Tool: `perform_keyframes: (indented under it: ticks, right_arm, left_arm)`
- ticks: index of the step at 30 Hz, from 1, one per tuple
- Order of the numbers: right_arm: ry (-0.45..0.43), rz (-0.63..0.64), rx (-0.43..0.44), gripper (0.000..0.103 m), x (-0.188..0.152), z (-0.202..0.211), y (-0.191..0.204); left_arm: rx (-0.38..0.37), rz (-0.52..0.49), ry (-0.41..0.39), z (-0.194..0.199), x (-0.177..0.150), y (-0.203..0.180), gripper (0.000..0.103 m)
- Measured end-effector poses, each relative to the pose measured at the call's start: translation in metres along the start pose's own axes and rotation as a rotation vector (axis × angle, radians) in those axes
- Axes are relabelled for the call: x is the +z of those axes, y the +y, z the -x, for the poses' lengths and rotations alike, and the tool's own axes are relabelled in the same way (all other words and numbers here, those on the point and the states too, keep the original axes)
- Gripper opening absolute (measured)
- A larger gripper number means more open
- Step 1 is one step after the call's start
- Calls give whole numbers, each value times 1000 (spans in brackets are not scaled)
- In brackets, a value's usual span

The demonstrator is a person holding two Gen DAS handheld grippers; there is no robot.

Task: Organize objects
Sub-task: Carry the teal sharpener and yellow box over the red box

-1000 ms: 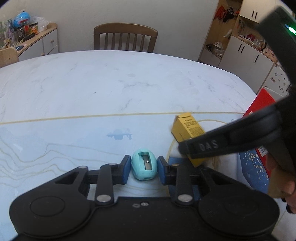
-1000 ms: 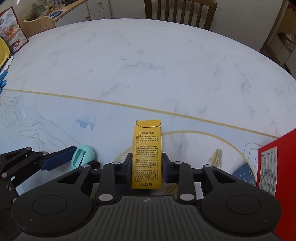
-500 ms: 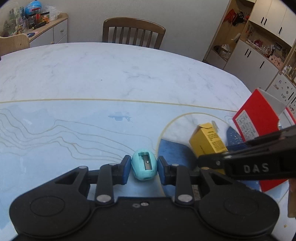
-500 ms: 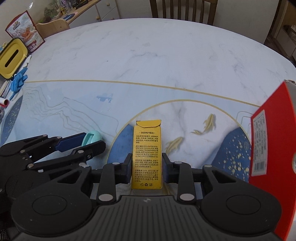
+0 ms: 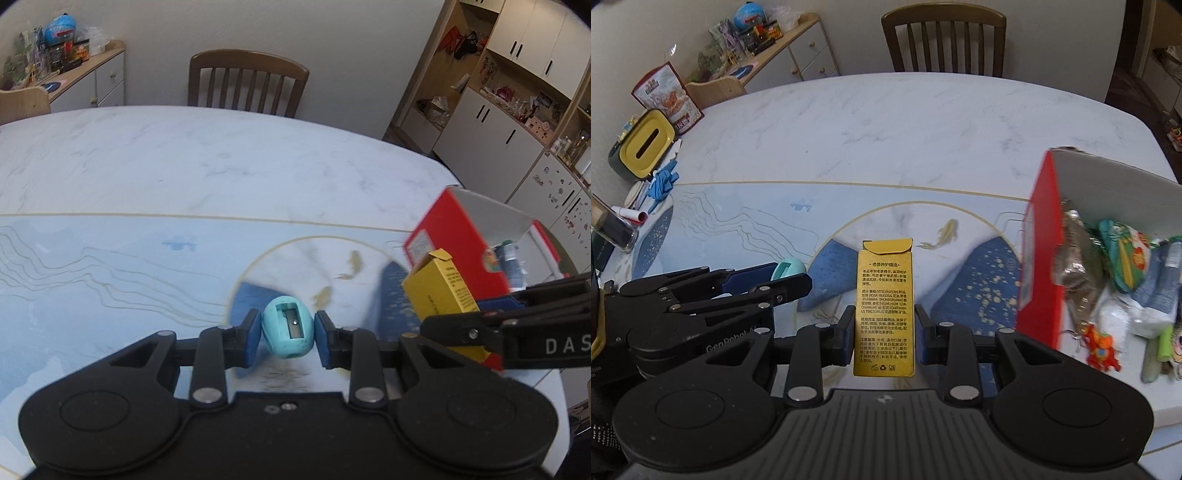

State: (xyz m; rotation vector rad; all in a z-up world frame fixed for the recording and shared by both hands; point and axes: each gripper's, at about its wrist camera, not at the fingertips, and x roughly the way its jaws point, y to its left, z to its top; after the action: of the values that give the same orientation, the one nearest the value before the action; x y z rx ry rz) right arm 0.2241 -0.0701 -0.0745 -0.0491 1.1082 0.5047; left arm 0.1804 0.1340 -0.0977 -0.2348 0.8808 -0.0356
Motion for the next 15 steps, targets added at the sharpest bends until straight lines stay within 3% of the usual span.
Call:
perform_keyframes:
  ticks: [15]
  right_arm:
    - [-118,-100,-55,30,-25,80,-120]
  left_arm:
    - [-78,-81,-21,15,12,-117,29]
